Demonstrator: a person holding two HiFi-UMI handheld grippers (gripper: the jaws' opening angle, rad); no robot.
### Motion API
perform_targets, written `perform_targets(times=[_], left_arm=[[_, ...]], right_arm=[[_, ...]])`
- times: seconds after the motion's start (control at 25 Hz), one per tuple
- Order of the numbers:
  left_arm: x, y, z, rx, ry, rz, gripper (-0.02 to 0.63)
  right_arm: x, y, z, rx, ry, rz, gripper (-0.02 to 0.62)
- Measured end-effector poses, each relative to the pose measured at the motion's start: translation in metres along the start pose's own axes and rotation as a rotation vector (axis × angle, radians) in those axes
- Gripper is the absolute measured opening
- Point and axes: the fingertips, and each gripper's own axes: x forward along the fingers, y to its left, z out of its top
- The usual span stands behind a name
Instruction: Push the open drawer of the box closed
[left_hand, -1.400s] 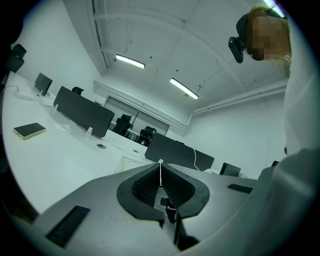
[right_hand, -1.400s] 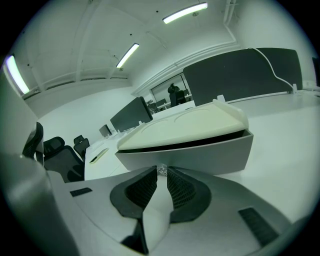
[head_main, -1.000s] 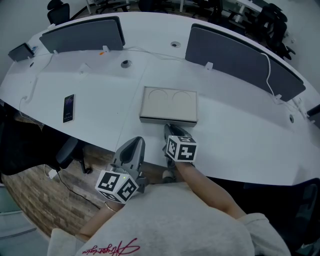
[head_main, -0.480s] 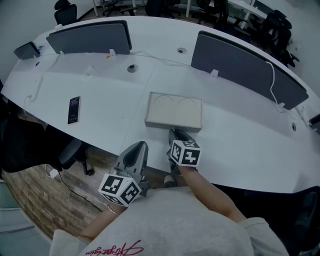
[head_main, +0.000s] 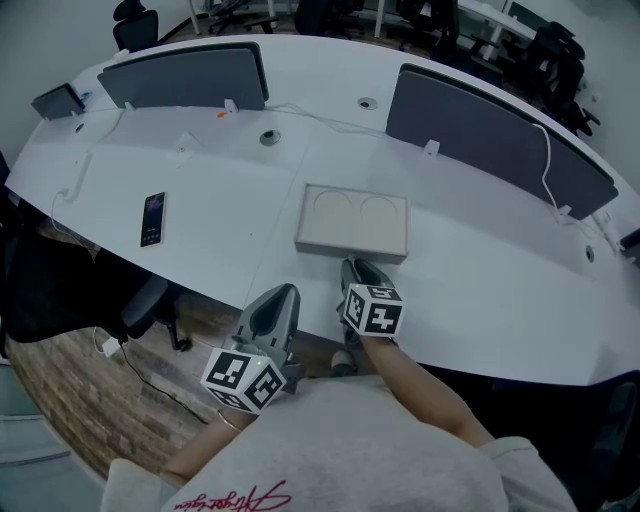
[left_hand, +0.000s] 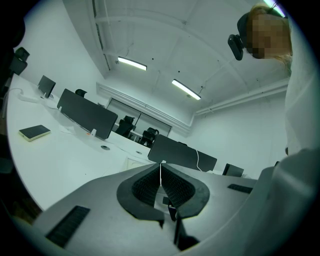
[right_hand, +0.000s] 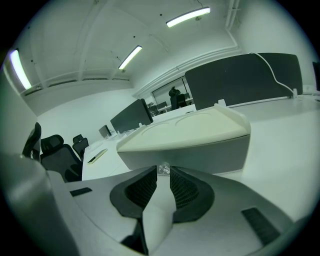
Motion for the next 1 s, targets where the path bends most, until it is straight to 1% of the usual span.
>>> perform_targets(times=[0.12,0.24,0.36,0.56,0.72,1.0], left_arm=[[-0.004,-0.002,-0.001,-0.003,0.011,0.003,0.018],[-0.007,-0.003,-0.002,0.004,0.007,-0.015,0.018],[-0.011,-0.006,-0.002,0.007,0.009,-0.027,0.018],[-0.018,-0.009,-0.003,0.009,0.020,-0.057,0.018],[-0.026,-0.010,-0.004,0.008,0.029,-0.084,0.018],[-0.044,-0.013,-0.005,0.009,0.040,-0.127,0.018]], right_arm=[[-0.004,0.000,-0.004,-0.003,-0.001,-0.007,0.072],[-0.010,0.002,-0.006,0.008,-0.008,-0.013,0.072],[-0.019,0.005,0.000,0.007,-0.034,-0.019,0.072],[-0.039,0.016,0.009,0.019,-0.084,-0.005,0.072],[-0.056,0.027,0.010,0.002,-0.118,-0.001,0.069],[-0.090,0.058,0.014,-0.076,-0.193,0.020,0.032]])
